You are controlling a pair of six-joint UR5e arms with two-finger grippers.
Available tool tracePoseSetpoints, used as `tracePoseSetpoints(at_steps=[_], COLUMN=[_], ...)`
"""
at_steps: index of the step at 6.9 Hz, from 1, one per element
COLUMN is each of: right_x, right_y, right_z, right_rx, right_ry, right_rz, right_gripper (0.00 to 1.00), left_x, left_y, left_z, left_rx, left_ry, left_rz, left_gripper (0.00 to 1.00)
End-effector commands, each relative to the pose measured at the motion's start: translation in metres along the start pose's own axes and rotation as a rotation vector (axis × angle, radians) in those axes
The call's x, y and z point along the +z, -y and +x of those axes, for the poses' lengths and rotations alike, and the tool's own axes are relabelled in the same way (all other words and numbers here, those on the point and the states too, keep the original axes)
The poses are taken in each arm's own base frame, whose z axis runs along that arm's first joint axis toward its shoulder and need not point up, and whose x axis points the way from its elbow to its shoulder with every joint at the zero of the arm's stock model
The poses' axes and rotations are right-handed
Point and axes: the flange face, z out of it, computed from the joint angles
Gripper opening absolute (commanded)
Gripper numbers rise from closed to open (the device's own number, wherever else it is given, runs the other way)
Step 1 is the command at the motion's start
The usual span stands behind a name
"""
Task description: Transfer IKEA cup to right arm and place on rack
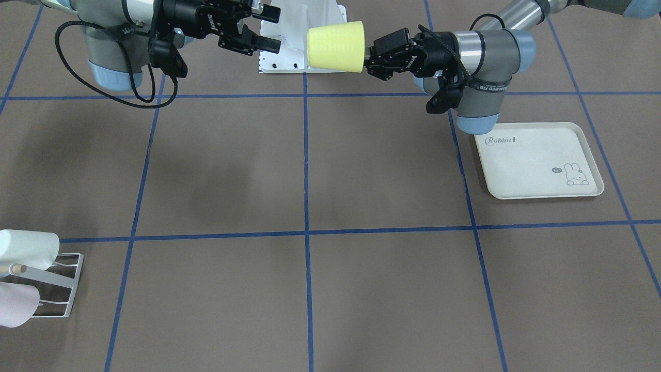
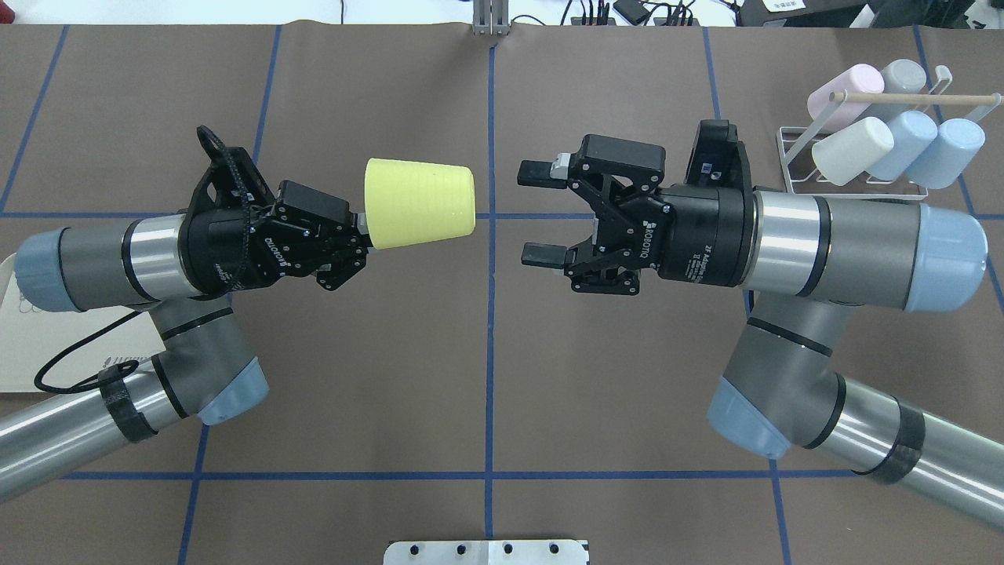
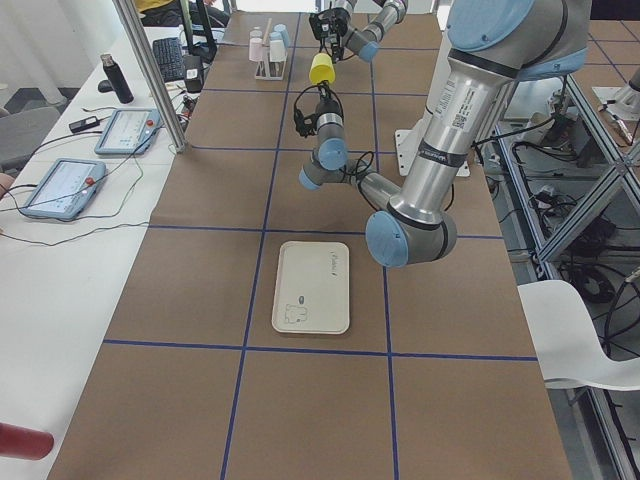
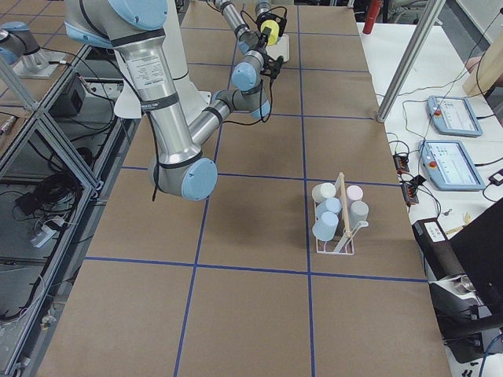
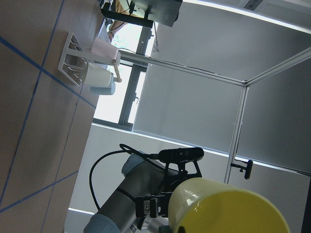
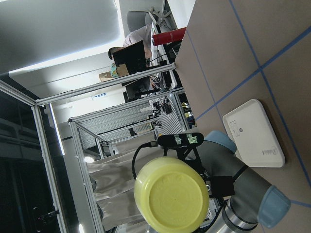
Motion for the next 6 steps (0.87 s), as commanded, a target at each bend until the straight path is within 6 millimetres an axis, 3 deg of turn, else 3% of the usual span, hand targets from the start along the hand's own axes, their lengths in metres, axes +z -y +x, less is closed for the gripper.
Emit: tracePoseSetpoints(at_steps=[1,6], right_x=[0.006,0.010], right_y=[-0.010,-0.014], right_z=[0.008,0.011], right_rx=[0.015,0.017], right_ry=[0.040,0.039], right_rz=[-0.001,-0.006], right_gripper=[1.00,1.00], left_x=[0.012,0.028], left_y=[-0.010,-0.031], left_z=[-0.002,-0.020], left_rx=[-0.011,-0.050], left_ry=[-0.013,-0.008], left_rz=[-0.027,-0.067], left_gripper=[0.00,0.00])
